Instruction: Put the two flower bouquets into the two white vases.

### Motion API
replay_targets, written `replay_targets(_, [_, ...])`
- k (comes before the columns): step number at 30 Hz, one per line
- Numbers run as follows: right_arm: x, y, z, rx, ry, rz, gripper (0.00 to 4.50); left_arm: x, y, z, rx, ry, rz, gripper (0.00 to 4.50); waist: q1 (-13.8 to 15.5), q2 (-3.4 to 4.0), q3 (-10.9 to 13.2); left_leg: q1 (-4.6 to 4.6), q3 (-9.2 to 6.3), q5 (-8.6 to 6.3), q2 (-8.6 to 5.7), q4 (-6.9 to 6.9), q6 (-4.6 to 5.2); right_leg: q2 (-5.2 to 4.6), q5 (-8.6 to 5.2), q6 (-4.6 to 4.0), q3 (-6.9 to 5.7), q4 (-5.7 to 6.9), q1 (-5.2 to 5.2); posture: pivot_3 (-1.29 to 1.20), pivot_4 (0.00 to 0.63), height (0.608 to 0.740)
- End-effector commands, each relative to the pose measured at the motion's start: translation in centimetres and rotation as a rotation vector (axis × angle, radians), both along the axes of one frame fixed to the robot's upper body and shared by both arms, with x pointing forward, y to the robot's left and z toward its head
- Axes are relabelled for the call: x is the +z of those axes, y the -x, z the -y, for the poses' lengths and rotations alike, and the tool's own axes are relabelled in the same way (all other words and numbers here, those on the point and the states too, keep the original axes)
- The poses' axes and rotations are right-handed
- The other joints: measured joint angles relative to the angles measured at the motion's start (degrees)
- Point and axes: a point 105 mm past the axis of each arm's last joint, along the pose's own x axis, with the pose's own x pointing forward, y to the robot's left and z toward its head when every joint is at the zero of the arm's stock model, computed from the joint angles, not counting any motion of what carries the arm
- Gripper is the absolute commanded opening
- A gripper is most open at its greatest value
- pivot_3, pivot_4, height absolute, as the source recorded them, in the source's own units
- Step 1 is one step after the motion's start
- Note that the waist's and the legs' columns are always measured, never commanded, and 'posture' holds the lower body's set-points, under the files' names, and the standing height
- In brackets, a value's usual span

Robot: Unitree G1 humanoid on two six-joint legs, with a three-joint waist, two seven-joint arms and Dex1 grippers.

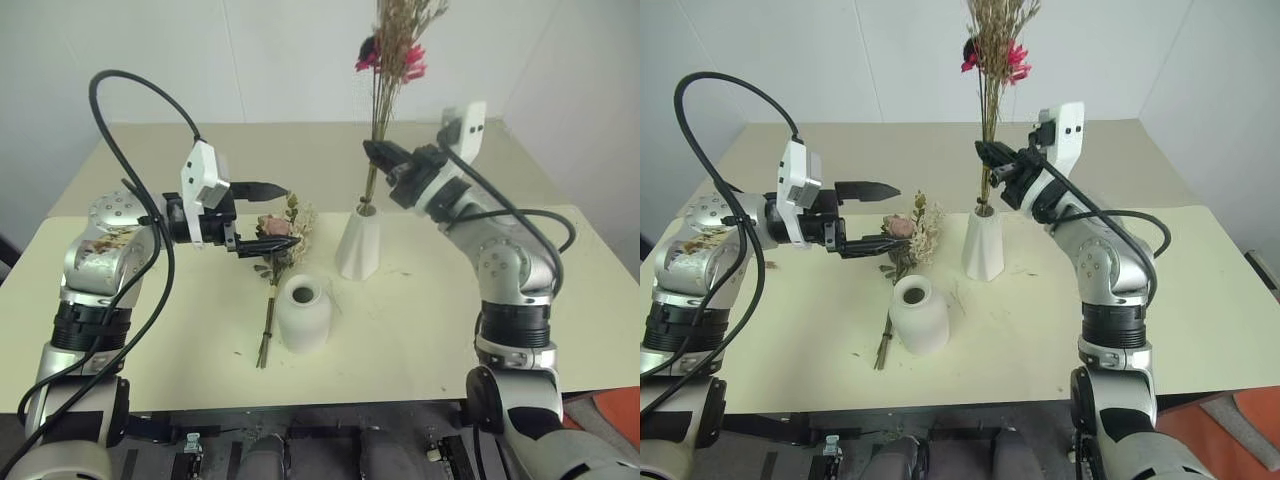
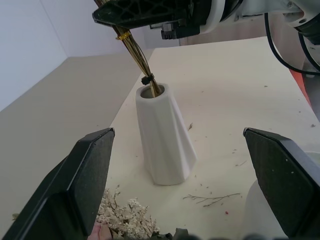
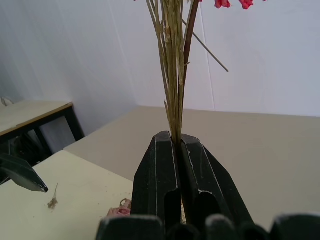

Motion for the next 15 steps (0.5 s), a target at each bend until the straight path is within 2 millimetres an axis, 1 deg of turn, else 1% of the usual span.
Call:
replay_targets(1, [0.3,0.1,0.0,-0.005,0.003,0.061,0.05,1.9,0.6,-0.1,-0.011,0.013,0.067,4.50,0.0,0.00,0.0,0.00,0.00,0.00,0.00,0.00,0.00,0.00,0.00,0.00,0.00,0.00,0.00,0.00,0.150,0.740])
replay_targets(5, [-0.6,-0.2,0.1,-0.020,0.010,0.052,0.05,1.8,0.7,-0.2,-0.010,0.008,0.063,4.50,0.0,0.00,0.0,0.00,0.00,0.00,0.00,0.00,0.00,0.00,0.00,0.00,0.00,0.00,0.00,0.00,0.150,0.740])
replay_targets(15, [-2.7,0.1,0.2,-0.044,0.054,0.047,0.05,1.8,0.6,-0.2,-0.008,-0.005,0.063,4.50,0.0,0.00,0.0,0.01,0.00,0.00,0.00,0.00,0.00,0.00,0.00,0.00,0.00,-0.01,0.01,0.00,0.150,0.740])
